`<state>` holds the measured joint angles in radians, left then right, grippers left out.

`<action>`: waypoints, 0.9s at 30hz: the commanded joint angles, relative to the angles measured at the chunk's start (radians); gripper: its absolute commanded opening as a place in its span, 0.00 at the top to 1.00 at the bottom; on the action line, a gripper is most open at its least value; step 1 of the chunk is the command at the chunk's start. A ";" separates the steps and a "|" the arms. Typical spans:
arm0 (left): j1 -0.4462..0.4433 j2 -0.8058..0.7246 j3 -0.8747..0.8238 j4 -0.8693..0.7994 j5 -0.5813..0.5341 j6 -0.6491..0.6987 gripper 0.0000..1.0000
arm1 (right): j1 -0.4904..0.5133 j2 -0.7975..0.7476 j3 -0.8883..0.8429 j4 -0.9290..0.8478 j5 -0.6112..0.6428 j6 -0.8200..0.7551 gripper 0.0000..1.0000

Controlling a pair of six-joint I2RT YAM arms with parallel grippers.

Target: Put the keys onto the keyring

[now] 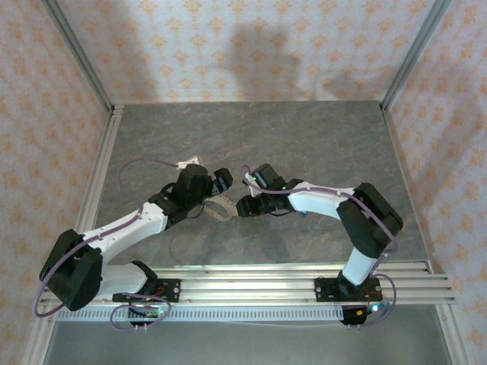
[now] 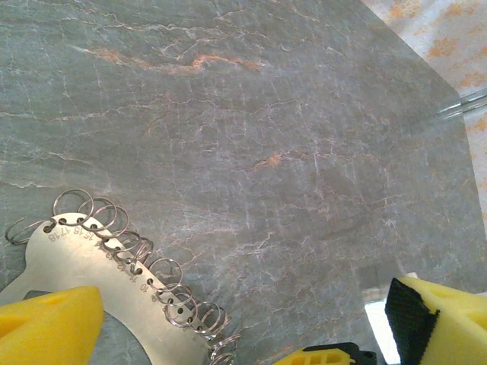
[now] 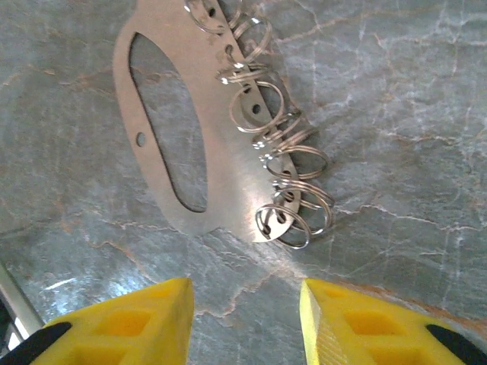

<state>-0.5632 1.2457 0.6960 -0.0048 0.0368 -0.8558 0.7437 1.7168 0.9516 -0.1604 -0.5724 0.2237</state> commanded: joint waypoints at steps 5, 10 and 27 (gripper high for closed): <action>-0.006 -0.016 -0.023 -0.004 -0.023 -0.004 0.03 | 0.005 0.051 0.001 0.005 0.016 0.008 0.59; -0.007 -0.013 -0.027 0.002 -0.024 -0.005 0.03 | 0.005 0.067 0.009 0.020 0.004 0.017 0.60; -0.007 -0.004 -0.031 0.012 -0.023 -0.008 0.03 | 0.005 0.092 0.067 0.031 -0.021 0.032 0.64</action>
<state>-0.5632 1.2457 0.6777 -0.0040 0.0372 -0.8623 0.7437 1.7973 0.9874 -0.1482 -0.5854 0.2481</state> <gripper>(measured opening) 0.973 0.362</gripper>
